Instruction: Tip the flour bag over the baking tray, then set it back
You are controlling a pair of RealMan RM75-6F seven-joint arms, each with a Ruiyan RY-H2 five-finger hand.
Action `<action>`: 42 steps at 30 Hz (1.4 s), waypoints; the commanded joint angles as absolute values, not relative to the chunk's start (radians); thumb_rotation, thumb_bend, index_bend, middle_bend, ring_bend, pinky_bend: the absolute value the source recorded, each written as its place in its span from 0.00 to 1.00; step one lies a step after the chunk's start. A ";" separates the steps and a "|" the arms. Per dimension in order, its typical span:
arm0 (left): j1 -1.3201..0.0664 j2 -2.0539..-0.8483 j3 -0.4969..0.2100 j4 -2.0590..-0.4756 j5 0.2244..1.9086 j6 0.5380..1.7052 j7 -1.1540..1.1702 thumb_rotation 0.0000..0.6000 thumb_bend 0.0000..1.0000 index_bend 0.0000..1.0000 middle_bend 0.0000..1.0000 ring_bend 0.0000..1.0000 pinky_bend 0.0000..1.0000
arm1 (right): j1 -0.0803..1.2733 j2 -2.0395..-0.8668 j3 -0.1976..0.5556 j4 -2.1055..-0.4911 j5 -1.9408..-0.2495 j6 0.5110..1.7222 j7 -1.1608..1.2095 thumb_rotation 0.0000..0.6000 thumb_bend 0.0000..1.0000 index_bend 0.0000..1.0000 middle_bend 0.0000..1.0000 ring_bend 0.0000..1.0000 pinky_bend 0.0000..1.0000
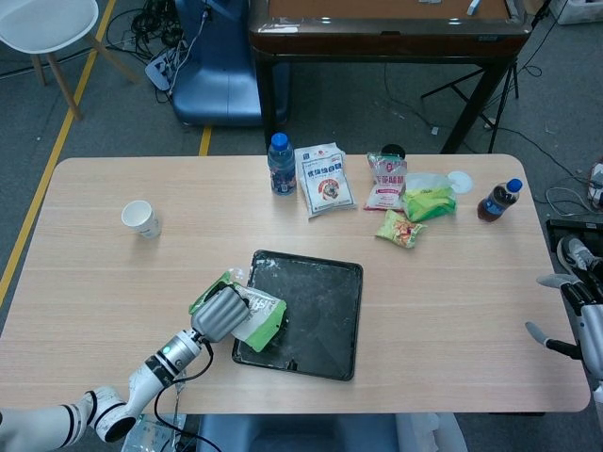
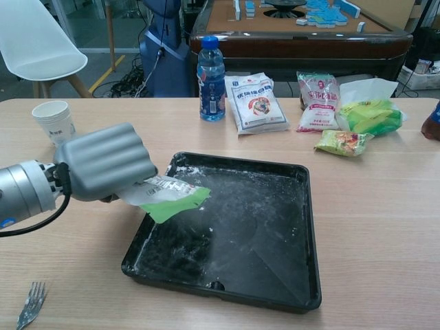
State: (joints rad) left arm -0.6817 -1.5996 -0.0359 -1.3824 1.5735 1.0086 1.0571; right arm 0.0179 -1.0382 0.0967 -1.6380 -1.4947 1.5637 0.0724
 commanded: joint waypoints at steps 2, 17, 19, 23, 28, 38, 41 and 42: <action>-0.683 -1.615 -0.026 -1.354 1.513 0.950 1.105 1.00 0.36 0.59 0.74 0.72 0.89 | 0.018 -1.038 0.096 -1.640 -1.494 1.563 0.071 1.00 0.16 0.33 0.31 0.16 0.27; -0.680 -1.592 -0.042 -1.425 1.460 1.002 1.177 1.00 0.36 0.59 0.74 0.72 0.89 | 0.015 -1.039 0.095 -1.640 -1.493 1.565 0.071 1.00 0.16 0.32 0.31 0.16 0.27; -0.680 -1.600 -0.042 -1.420 1.460 1.012 1.190 1.00 0.36 0.59 0.74 0.72 0.89 | 0.014 -1.039 0.095 -1.639 -1.491 1.564 0.070 1.00 0.15 0.32 0.31 0.16 0.27; -0.680 -1.645 -0.002 -1.349 1.490 1.018 1.283 1.00 0.36 0.59 0.74 0.72 0.89 | 0.015 -1.039 0.096 -1.639 -1.488 1.561 0.070 1.00 0.16 0.32 0.31 0.16 0.27; -0.661 -1.695 0.025 -1.313 1.461 1.004 1.380 1.00 0.36 0.59 0.74 0.72 0.89 | 0.016 -1.040 0.095 -1.640 -1.489 1.560 0.069 1.00 0.15 0.32 0.31 0.16 0.27; -0.649 -1.669 -0.032 -1.388 1.440 1.086 1.352 1.00 0.36 0.59 0.74 0.72 0.89 | 0.011 -1.041 0.094 -1.635 -1.489 1.565 0.076 1.00 0.16 0.32 0.31 0.16 0.27; -0.647 -1.653 -0.050 -1.413 1.424 1.091 1.286 1.00 0.36 0.59 0.74 0.72 0.89 | 0.010 -1.042 0.094 -1.632 -1.488 1.566 0.081 1.00 0.16 0.32 0.31 0.16 0.27; -0.647 -1.650 -0.053 -1.414 1.427 1.096 1.263 1.00 0.35 0.59 0.74 0.72 0.89 | 0.009 -1.042 0.095 -1.631 -1.488 1.567 0.082 1.00 0.16 0.32 0.31 0.16 0.27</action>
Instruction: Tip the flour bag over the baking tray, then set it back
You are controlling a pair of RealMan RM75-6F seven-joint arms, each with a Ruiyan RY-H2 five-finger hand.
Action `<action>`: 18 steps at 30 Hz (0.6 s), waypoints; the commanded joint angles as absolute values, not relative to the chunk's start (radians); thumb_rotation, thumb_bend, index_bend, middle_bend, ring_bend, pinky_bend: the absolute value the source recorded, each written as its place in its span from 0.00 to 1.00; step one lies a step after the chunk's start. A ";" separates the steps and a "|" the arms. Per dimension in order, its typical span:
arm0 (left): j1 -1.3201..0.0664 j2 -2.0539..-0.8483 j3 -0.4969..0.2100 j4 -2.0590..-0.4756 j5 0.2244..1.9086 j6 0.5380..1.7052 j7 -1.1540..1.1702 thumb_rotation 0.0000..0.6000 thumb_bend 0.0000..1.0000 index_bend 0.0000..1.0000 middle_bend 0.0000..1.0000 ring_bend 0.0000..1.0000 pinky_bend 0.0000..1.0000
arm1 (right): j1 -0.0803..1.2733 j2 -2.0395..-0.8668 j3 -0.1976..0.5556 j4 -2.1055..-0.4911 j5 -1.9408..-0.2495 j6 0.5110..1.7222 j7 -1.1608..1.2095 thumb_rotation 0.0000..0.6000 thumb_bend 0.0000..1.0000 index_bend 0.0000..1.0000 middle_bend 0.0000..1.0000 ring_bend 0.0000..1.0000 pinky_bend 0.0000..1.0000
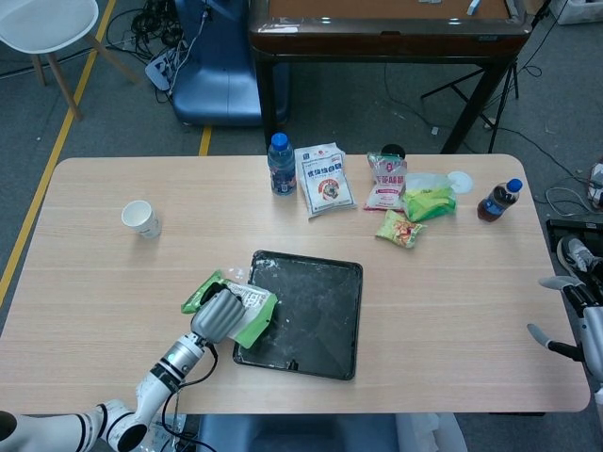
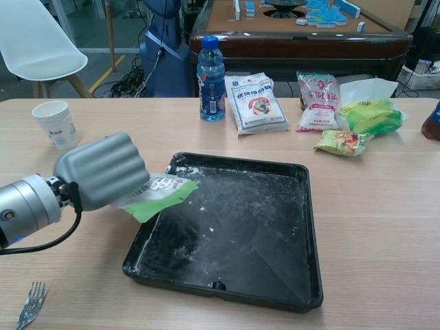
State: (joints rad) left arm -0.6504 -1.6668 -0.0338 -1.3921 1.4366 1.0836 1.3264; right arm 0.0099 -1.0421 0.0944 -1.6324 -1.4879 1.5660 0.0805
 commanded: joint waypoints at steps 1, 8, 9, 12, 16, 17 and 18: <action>-0.648 -1.644 -0.055 -1.414 1.433 1.100 1.224 1.00 0.35 0.59 0.74 0.71 0.89 | 0.008 -1.042 0.095 -1.631 -1.488 1.569 0.083 1.00 0.15 0.33 0.31 0.16 0.27; -0.617 -1.639 -0.084 -1.397 1.428 1.153 0.922 1.00 0.35 0.59 0.73 0.71 0.89 | 0.006 -1.042 0.095 -1.628 -1.488 1.571 0.088 1.00 0.16 0.32 0.31 0.16 0.27; -0.612 -1.638 -0.089 -1.392 1.427 1.162 0.882 1.00 0.35 0.59 0.73 0.71 0.89 | 0.006 -1.042 0.095 -1.628 -1.489 1.571 0.087 1.00 0.16 0.32 0.31 0.16 0.27; -0.593 -1.638 -0.104 -1.367 1.429 1.194 0.729 1.00 0.35 0.59 0.73 0.71 0.89 | 0.007 -1.042 0.095 -1.629 -1.490 1.571 0.086 1.00 0.16 0.32 0.31 0.16 0.27; -0.568 -1.644 -0.113 -1.321 1.436 1.229 0.509 1.00 0.35 0.60 0.74 0.71 0.89 | 0.008 -1.043 0.095 -1.632 -1.491 1.570 0.083 1.00 0.15 0.33 0.31 0.16 0.27; -0.563 -1.647 -0.111 -1.306 1.440 1.236 0.469 1.00 0.35 0.60 0.74 0.71 0.89 | 0.009 -1.043 0.095 -1.633 -1.492 1.569 0.082 1.00 0.16 0.33 0.31 0.16 0.27; -0.559 -1.650 -0.109 -1.289 1.446 1.241 0.432 1.00 0.35 0.60 0.74 0.71 0.89 | 0.009 -1.043 0.095 -1.633 -1.492 1.569 0.081 1.00 0.16 0.33 0.31 0.16 0.27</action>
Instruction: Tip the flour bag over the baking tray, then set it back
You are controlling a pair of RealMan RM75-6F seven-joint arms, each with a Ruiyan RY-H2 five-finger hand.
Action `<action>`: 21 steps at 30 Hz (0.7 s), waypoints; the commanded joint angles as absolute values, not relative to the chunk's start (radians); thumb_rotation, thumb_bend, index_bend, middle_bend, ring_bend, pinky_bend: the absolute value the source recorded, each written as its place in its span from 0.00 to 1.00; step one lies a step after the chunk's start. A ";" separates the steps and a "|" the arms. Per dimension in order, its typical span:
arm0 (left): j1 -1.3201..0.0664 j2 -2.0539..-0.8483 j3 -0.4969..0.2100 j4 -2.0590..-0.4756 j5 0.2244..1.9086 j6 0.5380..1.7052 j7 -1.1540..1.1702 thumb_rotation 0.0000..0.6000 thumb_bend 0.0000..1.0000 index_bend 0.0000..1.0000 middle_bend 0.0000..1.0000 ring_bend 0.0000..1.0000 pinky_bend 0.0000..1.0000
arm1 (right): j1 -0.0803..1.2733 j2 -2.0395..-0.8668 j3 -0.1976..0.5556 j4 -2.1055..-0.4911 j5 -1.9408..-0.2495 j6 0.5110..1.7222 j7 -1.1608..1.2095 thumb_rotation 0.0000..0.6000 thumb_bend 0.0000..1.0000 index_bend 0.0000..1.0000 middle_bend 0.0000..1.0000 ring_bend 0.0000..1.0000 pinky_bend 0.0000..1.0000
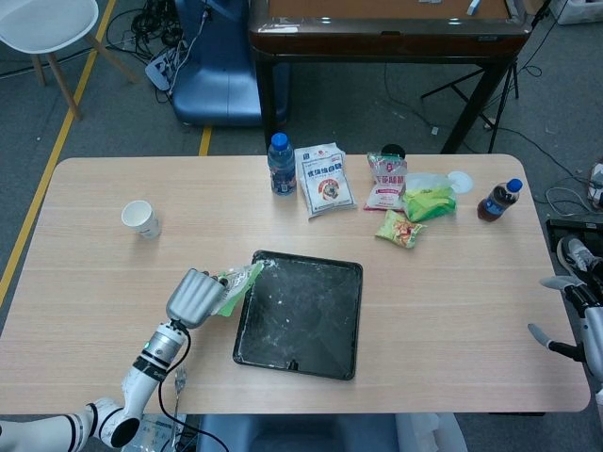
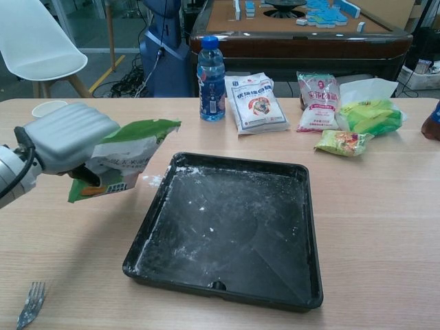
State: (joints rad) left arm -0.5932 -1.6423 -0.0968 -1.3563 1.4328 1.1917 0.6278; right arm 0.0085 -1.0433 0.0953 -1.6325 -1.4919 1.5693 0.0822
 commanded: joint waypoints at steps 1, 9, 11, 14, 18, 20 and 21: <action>-0.555 -1.654 -0.106 -1.272 1.449 1.245 0.397 1.00 0.35 0.60 0.74 0.71 0.89 | 0.010 -1.043 0.095 -1.634 -1.492 1.568 0.079 1.00 0.16 0.33 0.31 0.16 0.27; -0.539 -1.708 -0.088 -1.135 1.453 1.225 0.163 1.00 0.35 0.59 0.73 0.70 0.89 | 0.012 -1.042 0.096 -1.644 -1.491 1.565 0.068 1.00 0.15 0.32 0.31 0.16 0.27; -0.541 -1.720 -0.084 -1.109 1.457 1.220 0.134 1.00 0.35 0.59 0.73 0.70 0.89 | 0.012 -1.042 0.096 -1.645 -1.491 1.564 0.066 1.00 0.16 0.32 0.31 0.16 0.27; -0.542 -1.740 -0.080 -1.078 1.463 1.213 0.083 1.00 0.35 0.59 0.72 0.70 0.89 | 0.013 -1.042 0.097 -1.647 -1.489 1.563 0.063 1.00 0.16 0.32 0.31 0.16 0.27; -0.545 -1.753 -0.074 -1.058 1.459 1.186 0.049 1.00 0.34 0.52 0.65 0.67 0.85 | 0.014 -1.043 0.097 -1.649 -1.487 1.560 0.060 1.00 0.16 0.33 0.31 0.16 0.27; -0.545 -1.752 -0.072 -1.065 1.451 1.167 0.037 1.00 0.32 0.45 0.60 0.62 0.82 | 0.014 -1.043 0.097 -1.649 -1.486 1.560 0.059 1.00 0.16 0.33 0.31 0.16 0.27; -0.544 -1.751 -0.072 -1.071 1.446 1.160 0.032 1.00 0.31 0.42 0.57 0.59 0.81 | 0.014 -1.043 0.097 -1.650 -1.486 1.559 0.058 1.00 0.16 0.32 0.31 0.16 0.27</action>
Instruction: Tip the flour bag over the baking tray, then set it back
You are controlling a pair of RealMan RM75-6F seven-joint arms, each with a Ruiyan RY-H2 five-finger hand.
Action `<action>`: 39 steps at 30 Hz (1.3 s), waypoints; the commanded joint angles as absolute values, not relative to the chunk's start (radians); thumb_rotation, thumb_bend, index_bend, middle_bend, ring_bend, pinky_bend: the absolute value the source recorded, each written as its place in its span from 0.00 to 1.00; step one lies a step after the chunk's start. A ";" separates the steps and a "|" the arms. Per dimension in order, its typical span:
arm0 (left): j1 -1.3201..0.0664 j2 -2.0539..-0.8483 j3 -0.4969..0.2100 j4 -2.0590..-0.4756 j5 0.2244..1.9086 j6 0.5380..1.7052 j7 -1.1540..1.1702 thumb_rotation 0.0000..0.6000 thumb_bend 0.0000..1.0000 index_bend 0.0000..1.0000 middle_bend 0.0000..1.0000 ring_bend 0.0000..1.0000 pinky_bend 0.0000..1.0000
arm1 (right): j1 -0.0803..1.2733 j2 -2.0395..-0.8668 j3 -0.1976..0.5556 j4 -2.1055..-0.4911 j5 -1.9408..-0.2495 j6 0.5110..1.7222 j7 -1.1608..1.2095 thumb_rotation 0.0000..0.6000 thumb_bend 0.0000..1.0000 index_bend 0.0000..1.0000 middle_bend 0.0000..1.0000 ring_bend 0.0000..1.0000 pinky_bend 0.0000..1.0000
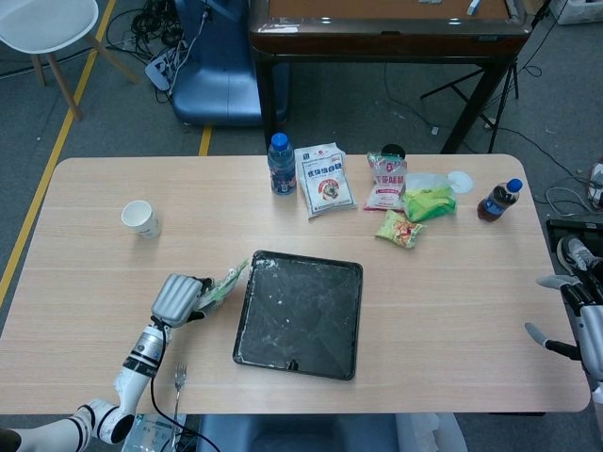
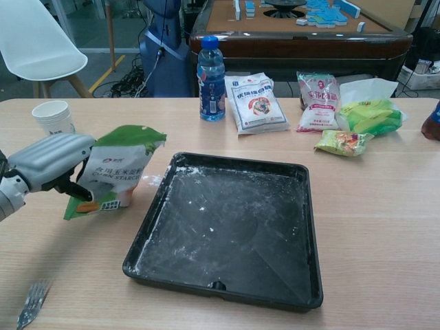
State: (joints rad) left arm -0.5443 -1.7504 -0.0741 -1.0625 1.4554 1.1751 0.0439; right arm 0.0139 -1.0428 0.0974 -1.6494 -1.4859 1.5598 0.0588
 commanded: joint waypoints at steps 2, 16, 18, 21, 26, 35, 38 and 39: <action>-0.544 -1.747 -0.075 -1.082 1.437 1.148 0.026 1.00 0.29 0.39 0.55 0.56 0.79 | 0.014 -1.043 0.098 -1.650 -1.485 1.559 0.058 1.00 0.15 0.33 0.31 0.16 0.27; -0.529 -1.655 -0.089 -1.294 1.327 1.053 0.093 1.00 0.25 0.01 0.18 0.23 0.55 | 0.013 -1.051 0.095 -1.639 -1.484 1.557 0.070 1.00 0.15 0.32 0.31 0.16 0.27; -0.526 -1.638 -0.093 -1.329 1.307 1.043 0.102 1.00 0.25 0.00 0.15 0.21 0.53 | 0.012 -1.052 0.095 -1.636 -1.484 1.558 0.073 1.00 0.15 0.32 0.31 0.16 0.27; -0.523 -1.608 -0.098 -1.381 1.268 1.018 0.116 1.00 0.25 0.00 0.12 0.18 0.50 | 0.012 -1.052 0.096 -1.634 -1.484 1.559 0.076 1.00 0.15 0.32 0.31 0.16 0.27; -0.527 -1.557 -0.105 -1.464 1.194 0.964 0.136 1.00 0.23 0.00 0.07 0.13 0.44 | 0.015 -1.056 0.097 -1.628 -1.483 1.555 0.080 1.00 0.15 0.32 0.31 0.16 0.27; -0.539 -1.539 -0.105 -1.492 1.161 0.949 0.173 1.00 0.12 0.00 0.00 0.01 0.31 | 0.015 -1.057 0.098 -1.625 -1.483 1.556 0.084 1.00 0.15 0.32 0.31 0.16 0.27; -0.547 -1.543 -0.110 -1.488 1.146 0.937 0.170 1.00 0.10 0.00 0.00 0.01 0.29 | 0.014 -1.056 0.098 -1.626 -1.482 1.557 0.084 1.00 0.16 0.32 0.31 0.16 0.27; -0.549 -1.542 -0.112 -1.490 1.141 0.932 0.166 1.00 0.09 0.00 0.00 0.01 0.29 | 0.013 -1.056 0.099 -1.626 -1.481 1.558 0.083 1.00 0.16 0.32 0.31 0.16 0.27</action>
State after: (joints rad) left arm -0.5461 -1.5417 -0.1101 -1.4894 1.1451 0.9360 0.1686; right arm 0.0135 -1.0560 0.0987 -1.6259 -1.4811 1.5580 0.0831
